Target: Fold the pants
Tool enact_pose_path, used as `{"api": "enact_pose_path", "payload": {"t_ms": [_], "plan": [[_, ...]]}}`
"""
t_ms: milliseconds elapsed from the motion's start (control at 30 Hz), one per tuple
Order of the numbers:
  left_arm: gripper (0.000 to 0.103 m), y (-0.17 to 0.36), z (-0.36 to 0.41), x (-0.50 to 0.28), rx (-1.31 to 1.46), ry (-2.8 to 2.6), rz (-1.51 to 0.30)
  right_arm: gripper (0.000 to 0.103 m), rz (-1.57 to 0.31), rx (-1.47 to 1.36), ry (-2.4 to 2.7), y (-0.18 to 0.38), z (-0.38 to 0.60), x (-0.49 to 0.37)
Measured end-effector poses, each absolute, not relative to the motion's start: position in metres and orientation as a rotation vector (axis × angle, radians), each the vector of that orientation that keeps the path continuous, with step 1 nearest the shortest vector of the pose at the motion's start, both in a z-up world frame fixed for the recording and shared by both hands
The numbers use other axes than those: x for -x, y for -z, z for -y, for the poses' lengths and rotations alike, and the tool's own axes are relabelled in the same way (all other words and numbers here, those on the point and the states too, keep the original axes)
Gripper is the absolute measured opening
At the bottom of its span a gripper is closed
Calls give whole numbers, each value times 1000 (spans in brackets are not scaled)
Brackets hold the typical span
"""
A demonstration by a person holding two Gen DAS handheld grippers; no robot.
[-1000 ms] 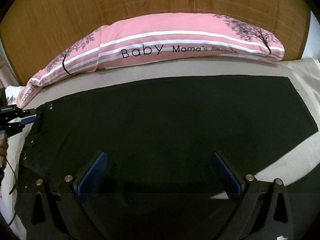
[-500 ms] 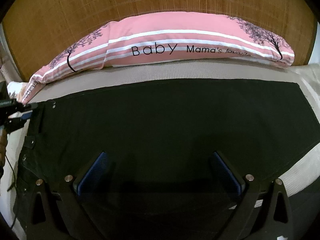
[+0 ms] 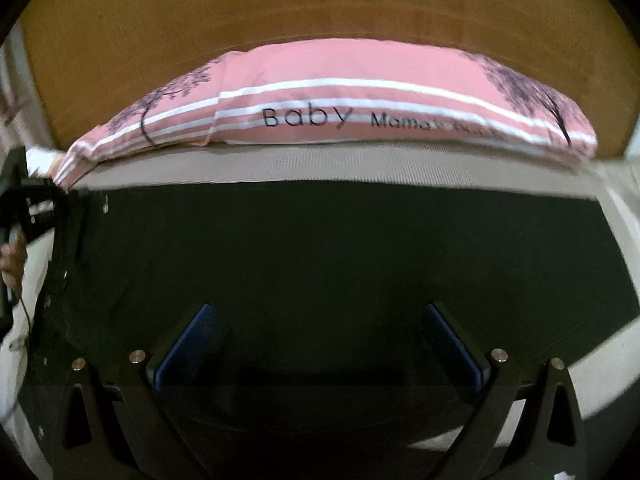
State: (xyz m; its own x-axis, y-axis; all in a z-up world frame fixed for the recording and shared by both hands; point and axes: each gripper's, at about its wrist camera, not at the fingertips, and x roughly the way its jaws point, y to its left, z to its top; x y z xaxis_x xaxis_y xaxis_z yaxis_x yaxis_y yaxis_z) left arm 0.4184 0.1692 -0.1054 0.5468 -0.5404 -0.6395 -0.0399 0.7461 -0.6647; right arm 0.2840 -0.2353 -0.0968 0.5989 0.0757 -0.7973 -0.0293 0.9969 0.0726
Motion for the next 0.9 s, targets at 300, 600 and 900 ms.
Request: {"api": "enact_pose_path", "payload": {"t_ms": [300,600,900], "plan": [[8,35,-144,-361,503,426,-777,102,-992,146,-339,70,278,-352],[8,20,-142,-334,455,449,-742,89,-1161,335,-664,83,273,-428],[8,19,-134,-337,362,428,-770,28,-1289,437,-718,125,287,-442]]}}
